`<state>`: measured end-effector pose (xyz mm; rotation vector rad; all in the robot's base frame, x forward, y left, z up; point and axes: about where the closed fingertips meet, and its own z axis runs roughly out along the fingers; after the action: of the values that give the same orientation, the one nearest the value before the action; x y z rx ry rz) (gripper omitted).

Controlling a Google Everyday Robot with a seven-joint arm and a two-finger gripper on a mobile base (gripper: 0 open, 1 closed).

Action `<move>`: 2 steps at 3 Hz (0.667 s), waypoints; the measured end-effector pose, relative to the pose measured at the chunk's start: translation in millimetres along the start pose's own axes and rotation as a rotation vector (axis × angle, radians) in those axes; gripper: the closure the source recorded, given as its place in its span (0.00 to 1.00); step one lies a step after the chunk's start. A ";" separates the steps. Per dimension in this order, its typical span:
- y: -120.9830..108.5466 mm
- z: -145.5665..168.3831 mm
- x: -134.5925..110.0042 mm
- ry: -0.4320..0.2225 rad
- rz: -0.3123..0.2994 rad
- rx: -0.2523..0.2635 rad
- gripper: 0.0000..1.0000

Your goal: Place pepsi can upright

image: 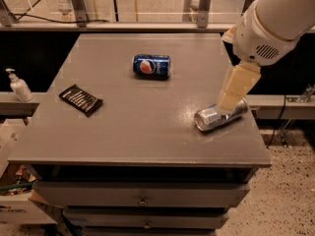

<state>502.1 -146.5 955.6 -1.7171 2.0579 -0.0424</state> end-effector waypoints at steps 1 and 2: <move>-30.1 29.8 -38.5 -0.099 0.009 0.002 0.00; -63.1 68.3 -79.6 -0.161 0.008 -0.002 0.00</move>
Offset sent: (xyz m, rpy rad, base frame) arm 0.1470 0.1186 -0.0269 0.2073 -0.0484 0.0547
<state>594.5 -67.9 939.6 -1.6562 1.9472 0.0972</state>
